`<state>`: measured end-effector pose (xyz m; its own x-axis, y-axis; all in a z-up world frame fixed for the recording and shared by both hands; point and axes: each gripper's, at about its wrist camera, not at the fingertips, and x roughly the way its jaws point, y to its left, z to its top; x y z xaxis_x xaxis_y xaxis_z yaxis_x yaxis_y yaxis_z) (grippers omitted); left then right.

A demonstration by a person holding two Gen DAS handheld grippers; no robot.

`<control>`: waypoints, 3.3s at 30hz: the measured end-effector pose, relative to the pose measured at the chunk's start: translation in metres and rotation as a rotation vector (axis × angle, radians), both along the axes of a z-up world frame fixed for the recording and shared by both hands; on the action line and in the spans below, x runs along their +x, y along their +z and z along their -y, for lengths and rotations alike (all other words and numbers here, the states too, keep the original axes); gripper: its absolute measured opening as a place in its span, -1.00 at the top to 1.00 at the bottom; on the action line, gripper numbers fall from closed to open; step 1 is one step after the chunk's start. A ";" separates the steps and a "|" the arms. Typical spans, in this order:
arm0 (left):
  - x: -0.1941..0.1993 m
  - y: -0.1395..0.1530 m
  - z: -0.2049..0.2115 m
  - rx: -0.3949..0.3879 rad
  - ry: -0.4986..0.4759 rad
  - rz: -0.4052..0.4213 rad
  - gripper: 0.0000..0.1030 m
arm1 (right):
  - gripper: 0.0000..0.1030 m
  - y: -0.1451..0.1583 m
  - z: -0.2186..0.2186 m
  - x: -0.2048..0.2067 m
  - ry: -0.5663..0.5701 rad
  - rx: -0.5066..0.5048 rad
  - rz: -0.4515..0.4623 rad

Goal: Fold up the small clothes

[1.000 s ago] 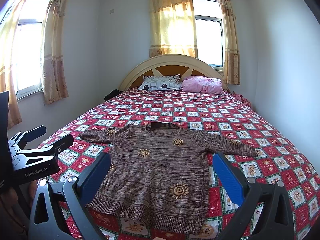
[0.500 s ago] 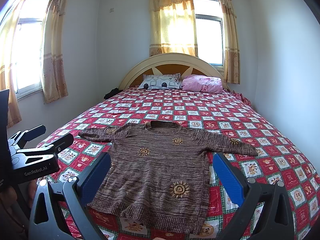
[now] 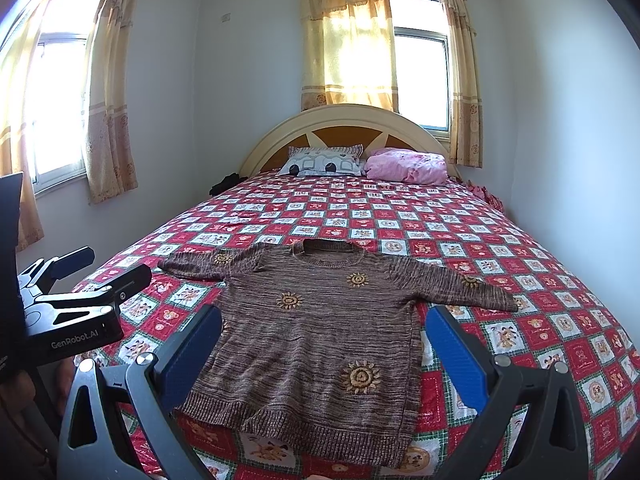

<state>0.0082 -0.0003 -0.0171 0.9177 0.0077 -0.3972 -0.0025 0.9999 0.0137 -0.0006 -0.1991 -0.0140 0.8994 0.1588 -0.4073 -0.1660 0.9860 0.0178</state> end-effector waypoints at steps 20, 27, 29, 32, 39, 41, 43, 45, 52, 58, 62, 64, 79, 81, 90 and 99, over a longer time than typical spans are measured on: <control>0.001 -0.002 0.000 0.000 0.000 -0.006 -1.00 | -0.98 -0.001 -0.004 0.000 0.003 -0.002 -0.004; 0.013 -0.015 0.004 0.001 -0.006 -0.043 -1.00 | -0.98 -0.012 -0.004 0.010 -0.002 -0.012 -0.024; 0.019 -0.021 0.005 0.005 -0.008 -0.060 -1.00 | -0.98 -0.019 -0.002 0.017 -0.011 -0.026 -0.041; 0.031 -0.034 0.009 0.019 -0.016 -0.097 -1.00 | -0.98 -0.031 0.006 0.030 -0.022 -0.024 -0.076; 0.067 -0.069 0.018 0.097 -0.027 -0.188 -1.00 | -0.98 -0.062 0.026 0.073 -0.067 -0.060 -0.156; 0.080 -0.078 0.018 0.116 -0.027 -0.214 -1.00 | -0.98 -0.071 0.031 0.086 -0.081 -0.077 -0.177; 0.094 -0.084 0.017 0.134 -0.024 -0.233 -1.00 | -0.98 -0.081 0.038 0.104 -0.100 -0.098 -0.203; 0.107 -0.089 0.017 0.145 -0.019 -0.242 -1.00 | -0.98 -0.088 0.044 0.118 -0.116 -0.109 -0.222; 0.156 -0.106 0.015 0.181 -0.014 -0.279 -1.00 | -0.98 -0.115 0.074 0.171 -0.174 -0.134 -0.303; 0.201 -0.125 0.006 0.196 -0.003 -0.328 -1.00 | -0.98 -0.133 0.103 0.210 -0.203 -0.144 -0.354; 0.228 -0.136 -0.011 0.191 0.037 -0.348 -1.00 | -0.97 -0.144 0.138 0.232 -0.231 -0.077 -0.374; 0.242 -0.142 -0.020 0.179 0.055 -0.355 -1.00 | -0.97 -0.150 0.162 0.241 -0.243 -0.013 -0.386; 0.277 -0.181 -0.048 -0.003 0.073 -0.512 -1.00 | -0.39 -0.183 0.287 0.291 -0.430 0.436 -0.469; 0.277 -0.182 -0.048 -0.004 0.072 -0.512 -1.00 | -0.38 -0.183 0.295 0.294 -0.450 0.473 -0.464; 0.279 -0.185 -0.050 -0.020 0.069 -0.517 -1.00 | -0.24 -0.194 0.333 0.309 -0.525 0.661 -0.480; 0.279 -0.186 -0.050 -0.020 0.058 -0.517 -1.00 | 0.86 -0.187 0.338 0.331 -0.559 0.560 -0.457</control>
<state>0.2874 0.0493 -0.2031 0.6001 0.0403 -0.7989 -0.0555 0.9984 0.0087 0.3303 -0.5369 -0.2005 0.6748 0.0300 -0.7374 0.4741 0.7481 0.4643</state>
